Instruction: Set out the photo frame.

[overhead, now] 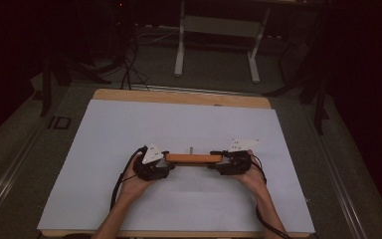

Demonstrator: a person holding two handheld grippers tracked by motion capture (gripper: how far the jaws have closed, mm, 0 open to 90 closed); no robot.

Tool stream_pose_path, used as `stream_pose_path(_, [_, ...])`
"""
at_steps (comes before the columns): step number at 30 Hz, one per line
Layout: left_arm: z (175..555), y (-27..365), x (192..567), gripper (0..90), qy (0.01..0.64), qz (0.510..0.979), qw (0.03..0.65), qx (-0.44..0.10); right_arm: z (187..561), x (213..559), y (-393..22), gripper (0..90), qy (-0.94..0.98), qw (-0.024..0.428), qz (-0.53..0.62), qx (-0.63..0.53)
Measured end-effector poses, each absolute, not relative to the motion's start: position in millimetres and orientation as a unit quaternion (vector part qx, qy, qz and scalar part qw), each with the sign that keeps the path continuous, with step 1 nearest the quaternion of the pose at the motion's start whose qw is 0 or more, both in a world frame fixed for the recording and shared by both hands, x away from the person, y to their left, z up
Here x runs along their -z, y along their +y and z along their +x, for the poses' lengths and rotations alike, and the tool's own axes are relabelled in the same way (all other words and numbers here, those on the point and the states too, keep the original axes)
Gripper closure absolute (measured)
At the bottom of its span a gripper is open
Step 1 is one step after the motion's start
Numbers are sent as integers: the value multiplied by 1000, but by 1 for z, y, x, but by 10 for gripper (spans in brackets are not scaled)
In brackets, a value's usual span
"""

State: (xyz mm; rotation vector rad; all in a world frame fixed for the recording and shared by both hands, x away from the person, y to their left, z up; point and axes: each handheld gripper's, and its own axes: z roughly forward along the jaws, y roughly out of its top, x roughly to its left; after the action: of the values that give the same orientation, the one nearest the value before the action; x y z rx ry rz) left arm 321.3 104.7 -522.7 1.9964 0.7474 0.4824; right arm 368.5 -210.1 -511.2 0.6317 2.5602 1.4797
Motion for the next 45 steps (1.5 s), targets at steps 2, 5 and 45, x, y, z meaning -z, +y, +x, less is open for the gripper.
stream_pose_path(2, [321, 104, 524, 489, 303, 811, 460, -196, 369, 513, -211, 482, 844, 60, 204, -491])
stream_pose_path(5, [321, 102, 525, 482, 300, 813, 456, -200, 369, 516, -214, 484, 846, 61, 201, -491])
stream_pose_path(45, [316, 112, 513, 567, 281, 815, 453, -226, 359, 507, -207, 580, 845, 99, 199, -487])
